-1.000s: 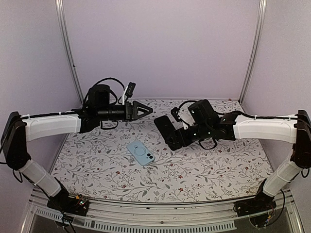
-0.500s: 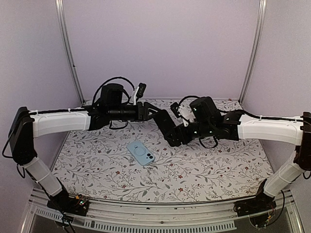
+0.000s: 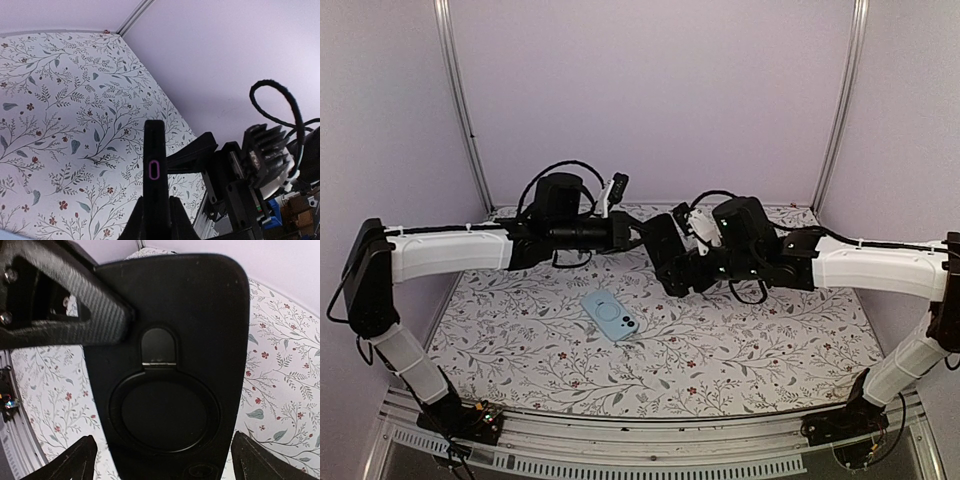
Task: Take the phone out of the phone case
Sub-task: Pass from the right arm to the left, then pass from the left arm to the right
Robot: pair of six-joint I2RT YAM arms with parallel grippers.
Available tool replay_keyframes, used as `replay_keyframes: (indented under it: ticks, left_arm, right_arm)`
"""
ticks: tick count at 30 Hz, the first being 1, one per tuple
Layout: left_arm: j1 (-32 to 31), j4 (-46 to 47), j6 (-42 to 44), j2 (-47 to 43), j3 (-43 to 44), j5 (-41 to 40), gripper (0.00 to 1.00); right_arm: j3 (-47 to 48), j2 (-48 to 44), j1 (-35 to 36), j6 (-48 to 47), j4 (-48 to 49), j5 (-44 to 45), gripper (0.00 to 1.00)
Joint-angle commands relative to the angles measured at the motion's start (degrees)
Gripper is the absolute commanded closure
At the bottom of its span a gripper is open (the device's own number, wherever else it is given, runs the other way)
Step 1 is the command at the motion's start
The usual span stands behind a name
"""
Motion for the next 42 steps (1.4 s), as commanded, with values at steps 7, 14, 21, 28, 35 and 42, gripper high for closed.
replay_keyframes:
  ticks: [7,14,21,28,35,42]
  left_arm:
    - [4.27,7.45,1.63,-4.25,0.14,10.11,1.0]
    - [5.75,12.94,-2.53,-6.98,1.26,18.77,1.0]
    - [5.76,20.48,-10.03,-9.48,0.96,23.33,1.0]
    - [5.41,23.55,-11.95,-11.0,-0.56,24.3,1.0]
    - [4.99,26.57,-13.15,-10.85,-1.78,24.86,1.0]
    - [4.53,28.35,-12.88,-10.31,-2.08,24.82,1.0]
  right_arm:
    - [-11.45,-15.0,-9.44,4.08,7.81,-23.55,0.01]
    - [-16.57,-21.12,-12.99,7.07,16.38,-38.69,0.02]
    - [-16.44,-19.68,-13.0,13.27,25.99,-45.89,0.23]
    - [-16.08,-17.37,-13.07,21.0,37.62,-50.42,0.43]
    - [-14.85,-15.46,-13.05,23.81,40.55,-52.8,0.7]
    - [-14.57,-14.62,-12.94,23.64,40.35,-54.33,0.89]
